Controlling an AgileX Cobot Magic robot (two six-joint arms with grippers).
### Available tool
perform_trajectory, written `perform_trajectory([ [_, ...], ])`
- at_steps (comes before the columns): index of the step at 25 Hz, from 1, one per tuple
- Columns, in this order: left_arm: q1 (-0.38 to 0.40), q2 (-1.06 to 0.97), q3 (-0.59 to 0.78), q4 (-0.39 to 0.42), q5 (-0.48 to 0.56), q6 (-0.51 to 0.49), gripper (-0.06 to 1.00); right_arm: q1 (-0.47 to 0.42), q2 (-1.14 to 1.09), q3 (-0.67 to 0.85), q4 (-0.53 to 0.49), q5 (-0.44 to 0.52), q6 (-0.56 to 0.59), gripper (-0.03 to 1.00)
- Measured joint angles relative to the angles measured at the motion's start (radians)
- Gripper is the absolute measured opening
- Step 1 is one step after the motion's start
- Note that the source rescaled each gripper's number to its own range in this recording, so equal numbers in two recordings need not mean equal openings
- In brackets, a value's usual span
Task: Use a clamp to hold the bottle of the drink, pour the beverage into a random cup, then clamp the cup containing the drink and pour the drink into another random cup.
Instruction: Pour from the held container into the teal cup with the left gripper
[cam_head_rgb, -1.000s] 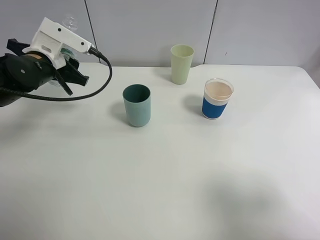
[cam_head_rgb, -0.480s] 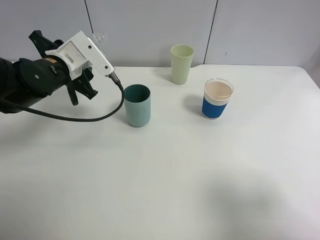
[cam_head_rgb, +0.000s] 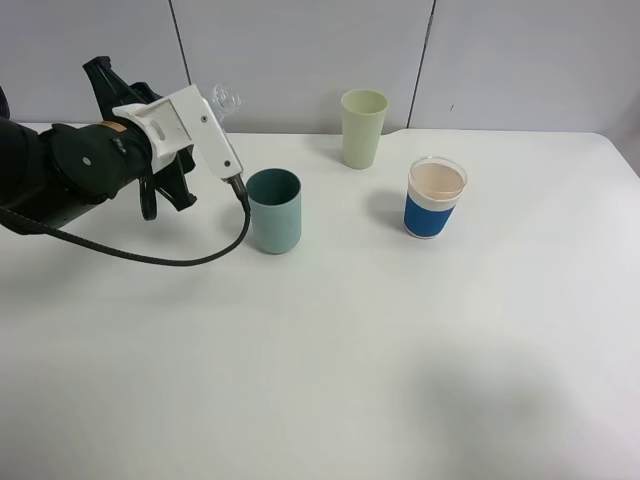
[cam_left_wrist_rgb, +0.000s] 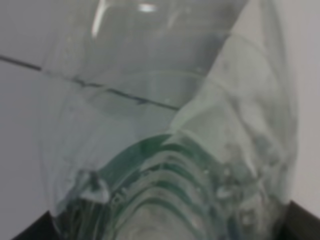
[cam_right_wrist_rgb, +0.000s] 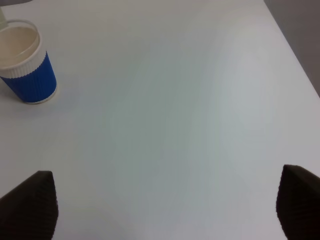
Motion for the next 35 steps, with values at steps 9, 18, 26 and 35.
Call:
perform_trajectory([
  [9,-0.057,0.054,0.000,-0.090,-0.042,0.231,0.09,0.000,0.000,0.000,0.000,0.000,0.000,0.71],
  [18,-0.095,0.094,-0.001,-0.173,-0.058,0.304,0.09,0.000,0.000,0.000,0.000,0.000,0.000,0.71],
  [26,-0.095,0.106,-0.006,-0.216,-0.075,0.359,0.09,0.000,0.000,0.000,0.000,0.000,0.000,0.71],
  [35,-0.095,0.110,-0.028,-0.232,-0.078,0.444,0.09,0.000,0.000,0.000,0.000,0.000,0.000,0.71],
])
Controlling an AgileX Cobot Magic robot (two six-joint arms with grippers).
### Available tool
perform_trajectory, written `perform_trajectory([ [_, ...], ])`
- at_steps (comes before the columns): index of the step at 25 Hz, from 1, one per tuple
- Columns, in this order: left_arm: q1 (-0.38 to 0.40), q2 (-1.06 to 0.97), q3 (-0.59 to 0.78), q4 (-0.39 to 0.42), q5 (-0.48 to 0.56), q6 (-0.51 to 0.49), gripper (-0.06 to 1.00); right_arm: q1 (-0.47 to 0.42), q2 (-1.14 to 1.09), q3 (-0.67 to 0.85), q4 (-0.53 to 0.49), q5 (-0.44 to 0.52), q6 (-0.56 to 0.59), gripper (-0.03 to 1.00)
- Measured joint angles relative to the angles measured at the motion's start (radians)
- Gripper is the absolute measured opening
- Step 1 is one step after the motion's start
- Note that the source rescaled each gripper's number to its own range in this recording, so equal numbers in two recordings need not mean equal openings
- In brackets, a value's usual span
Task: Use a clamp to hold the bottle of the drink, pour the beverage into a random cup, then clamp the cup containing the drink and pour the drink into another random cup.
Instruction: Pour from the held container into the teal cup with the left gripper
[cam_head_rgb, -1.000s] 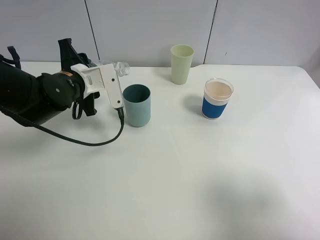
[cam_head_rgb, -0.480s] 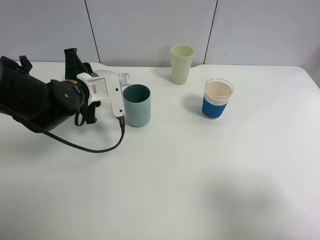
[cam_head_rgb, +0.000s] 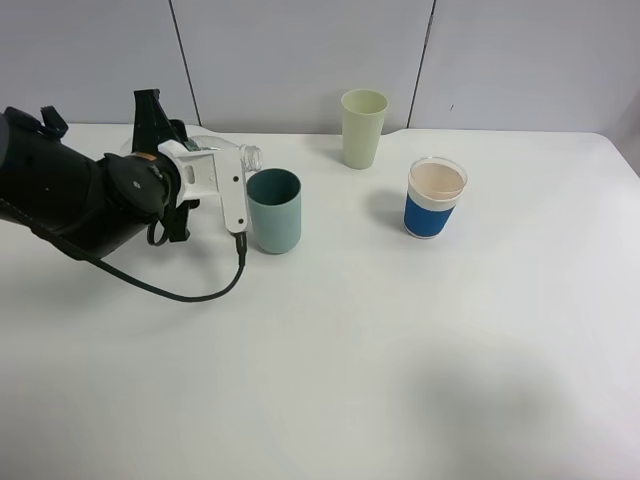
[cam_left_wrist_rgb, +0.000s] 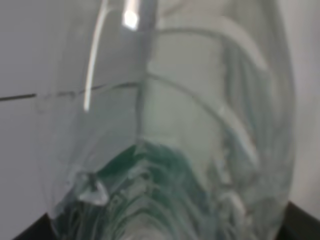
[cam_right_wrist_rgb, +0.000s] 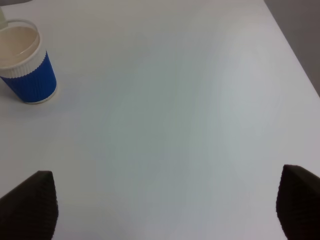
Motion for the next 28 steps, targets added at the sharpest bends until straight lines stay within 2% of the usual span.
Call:
perform_trajectory([
  [12,0.000,0.000,-0.010,0.010,-0.016,0.068,0.09,0.000,0.000,0.000,0.000,0.000,0.000,0.71],
  [21,0.000,0.000,-0.010,0.102,-0.045,0.072,0.09,0.000,0.000,0.000,0.000,0.000,0.000,0.71],
  [28,0.007,0.000,-0.010,0.149,-0.124,0.072,0.09,0.000,0.000,0.000,0.000,0.000,0.000,0.71],
])
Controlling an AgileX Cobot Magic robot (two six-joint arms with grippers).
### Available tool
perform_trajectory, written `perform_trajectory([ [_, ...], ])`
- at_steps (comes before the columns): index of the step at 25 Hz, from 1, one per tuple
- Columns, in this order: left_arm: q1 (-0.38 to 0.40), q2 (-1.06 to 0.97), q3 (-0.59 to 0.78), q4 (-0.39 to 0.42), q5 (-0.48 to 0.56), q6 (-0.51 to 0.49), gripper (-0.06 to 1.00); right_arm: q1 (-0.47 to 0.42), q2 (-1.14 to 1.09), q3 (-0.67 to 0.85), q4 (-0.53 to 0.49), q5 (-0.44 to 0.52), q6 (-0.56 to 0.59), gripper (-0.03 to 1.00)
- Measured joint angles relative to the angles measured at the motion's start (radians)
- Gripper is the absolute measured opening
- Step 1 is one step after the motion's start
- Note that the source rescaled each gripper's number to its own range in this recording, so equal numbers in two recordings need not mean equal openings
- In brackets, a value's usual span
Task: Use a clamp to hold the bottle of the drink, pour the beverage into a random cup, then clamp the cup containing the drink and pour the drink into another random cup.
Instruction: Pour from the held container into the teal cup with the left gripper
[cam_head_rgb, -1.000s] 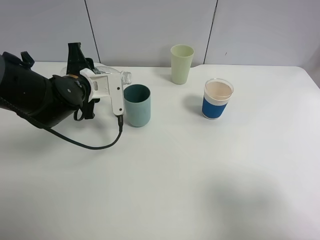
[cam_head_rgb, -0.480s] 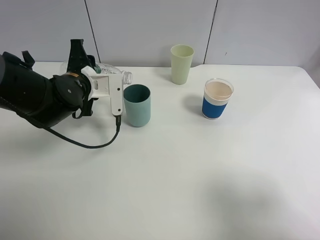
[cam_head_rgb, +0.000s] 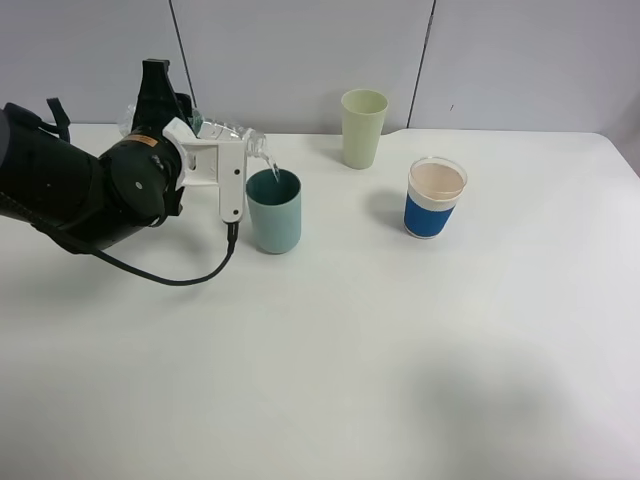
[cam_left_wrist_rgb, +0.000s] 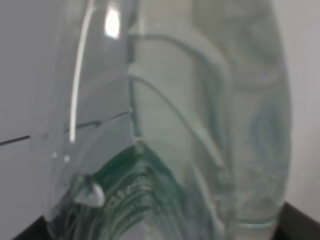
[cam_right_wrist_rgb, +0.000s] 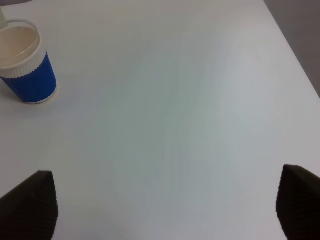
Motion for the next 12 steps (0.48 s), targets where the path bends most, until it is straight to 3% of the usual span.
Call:
perform_trajectory([
  [12,0.003,0.000,0.000,0.004,-0.026,0.000,0.09,0.000,0.000,0.000,0.000,0.000,0.000,0.71],
])
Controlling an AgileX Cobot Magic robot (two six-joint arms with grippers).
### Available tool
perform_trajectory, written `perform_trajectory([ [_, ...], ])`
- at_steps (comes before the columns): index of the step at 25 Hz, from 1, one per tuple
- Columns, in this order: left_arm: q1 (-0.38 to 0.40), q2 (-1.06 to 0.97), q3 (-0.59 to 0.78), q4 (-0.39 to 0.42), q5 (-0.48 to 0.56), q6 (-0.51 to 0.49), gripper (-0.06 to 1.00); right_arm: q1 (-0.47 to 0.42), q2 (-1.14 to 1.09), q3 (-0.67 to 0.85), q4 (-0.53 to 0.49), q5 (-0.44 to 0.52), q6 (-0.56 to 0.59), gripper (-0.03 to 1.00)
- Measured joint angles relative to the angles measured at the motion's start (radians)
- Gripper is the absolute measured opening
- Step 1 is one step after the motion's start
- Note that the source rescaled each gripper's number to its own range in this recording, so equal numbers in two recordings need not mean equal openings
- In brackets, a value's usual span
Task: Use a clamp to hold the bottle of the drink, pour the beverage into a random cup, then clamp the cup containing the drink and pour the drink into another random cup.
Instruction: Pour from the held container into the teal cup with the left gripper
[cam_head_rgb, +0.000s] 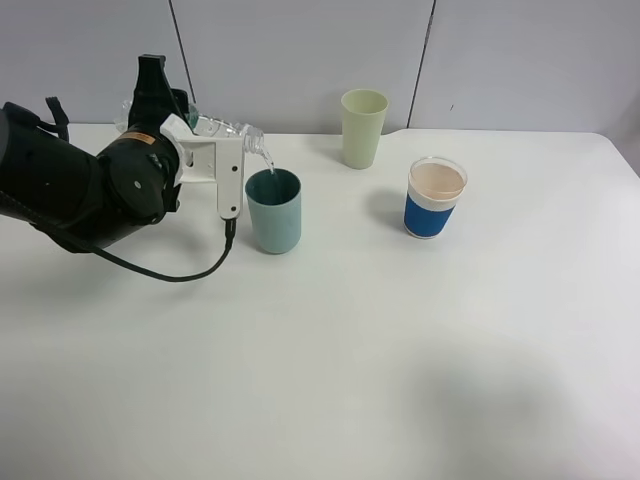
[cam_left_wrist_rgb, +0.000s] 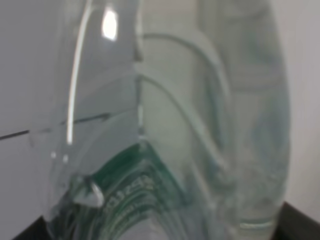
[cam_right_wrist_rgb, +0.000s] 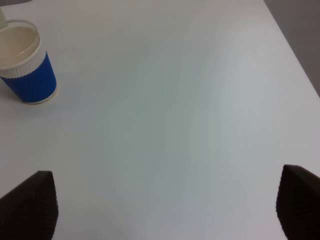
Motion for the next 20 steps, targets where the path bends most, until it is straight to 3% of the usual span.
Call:
perform_trajectory([
  [20,0.000,0.000,0.000,0.000,-0.038,0.057,0.09,0.000,0.000,0.000,0.000,0.000,0.000,0.71],
])
